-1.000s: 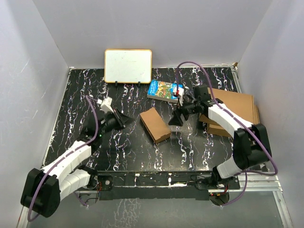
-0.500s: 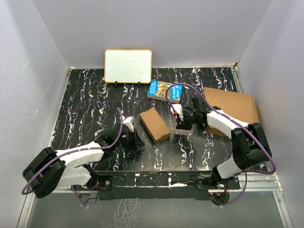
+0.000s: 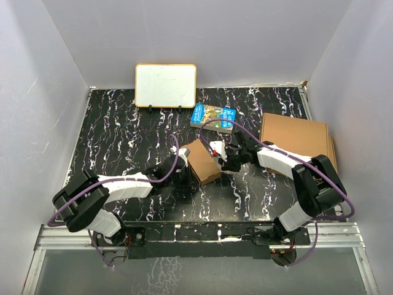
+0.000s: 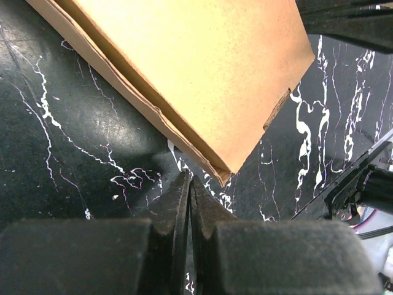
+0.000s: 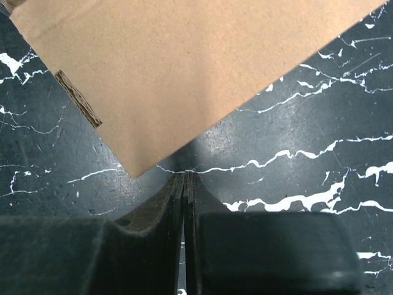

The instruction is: Fold the paper box

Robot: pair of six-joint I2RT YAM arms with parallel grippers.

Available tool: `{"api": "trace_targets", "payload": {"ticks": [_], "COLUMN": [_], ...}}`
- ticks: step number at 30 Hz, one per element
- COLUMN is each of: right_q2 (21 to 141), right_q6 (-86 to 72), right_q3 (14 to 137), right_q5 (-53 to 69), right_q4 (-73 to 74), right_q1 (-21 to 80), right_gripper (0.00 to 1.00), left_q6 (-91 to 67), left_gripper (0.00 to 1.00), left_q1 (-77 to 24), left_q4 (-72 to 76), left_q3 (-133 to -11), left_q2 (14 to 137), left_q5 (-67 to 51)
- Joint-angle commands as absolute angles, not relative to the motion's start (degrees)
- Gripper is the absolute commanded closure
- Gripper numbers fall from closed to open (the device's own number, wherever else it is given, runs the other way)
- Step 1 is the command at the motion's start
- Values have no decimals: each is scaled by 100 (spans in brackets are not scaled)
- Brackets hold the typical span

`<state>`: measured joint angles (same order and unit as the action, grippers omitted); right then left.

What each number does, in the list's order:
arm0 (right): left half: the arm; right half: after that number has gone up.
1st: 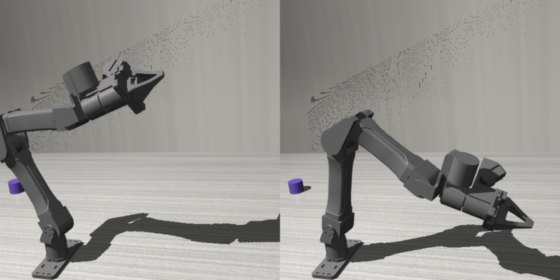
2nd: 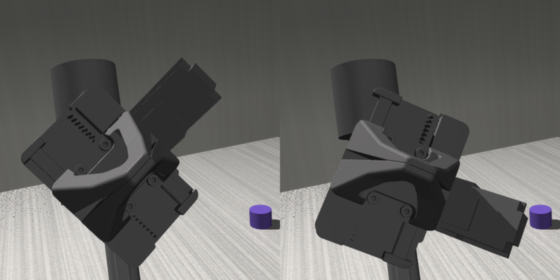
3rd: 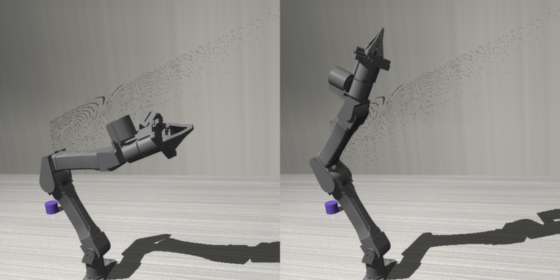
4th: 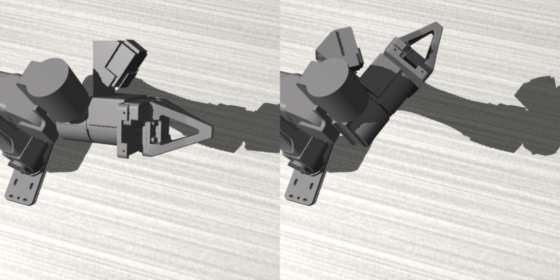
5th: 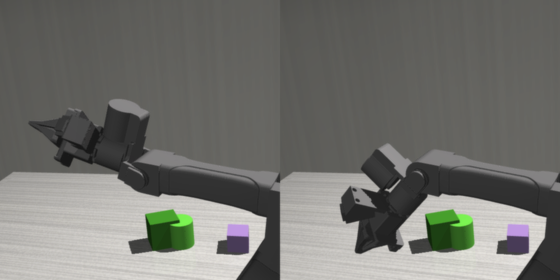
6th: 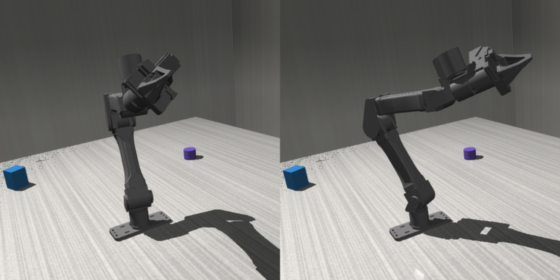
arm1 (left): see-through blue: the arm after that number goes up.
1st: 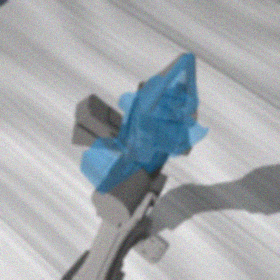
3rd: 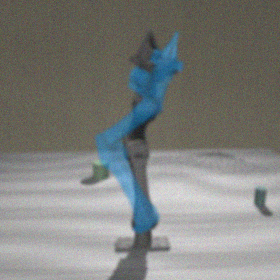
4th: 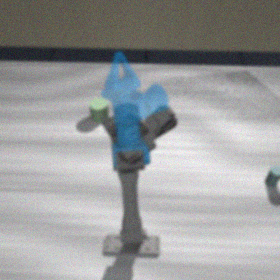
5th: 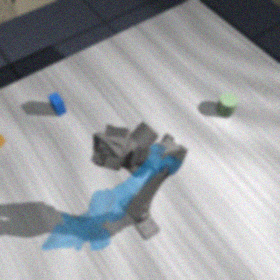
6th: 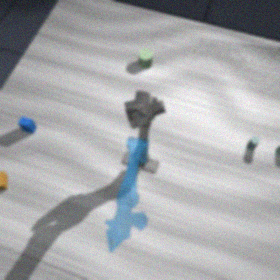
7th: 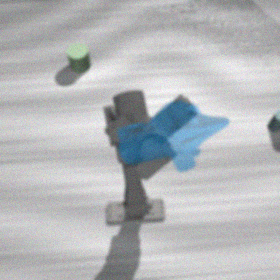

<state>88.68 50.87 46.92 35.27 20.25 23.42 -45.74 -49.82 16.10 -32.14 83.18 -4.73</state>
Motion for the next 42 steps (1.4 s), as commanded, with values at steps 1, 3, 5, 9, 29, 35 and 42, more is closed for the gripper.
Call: {"api": "trace_targets", "payload": {"ticks": [1,3,5,9,29,35,42], "right_q2": [8874,8842,8811,8817,8779,8920,8711], "right_q6": [5004,4989,4990,4967,5075,5064,5305], "right_q3": [4675,4659,4645,4636,4952,5180,5238], "right_q5": [3370,3383,3393,3434,4183,4038,4285], "right_q4": [1632,1626,1622,1656,2607,2886,3193], "right_q1": [2468,2498,2527,2617,3485,3463,2992], "right_gripper": [91,91,91,91,91,86,79], "left_q6": [-4756,-4791,-4818,-4913,-5501,-5406,-4849], "left_gripper": [100,100,100,100,100,100,99], "left_q1": [-5010,-5018,-5012,-5017,-4940,-4790,-4734], "left_q4": [1240,1178,1157,1114,102,-312,-720], "left_q3": [-3511,-3543,-3594,-3769,-4216,-3944,-3613], "left_q2": [8286,8282,8312,8421,8171,7475,6692], "left_q5": [-211,-169,-196,-333,-139,28,-132]}}
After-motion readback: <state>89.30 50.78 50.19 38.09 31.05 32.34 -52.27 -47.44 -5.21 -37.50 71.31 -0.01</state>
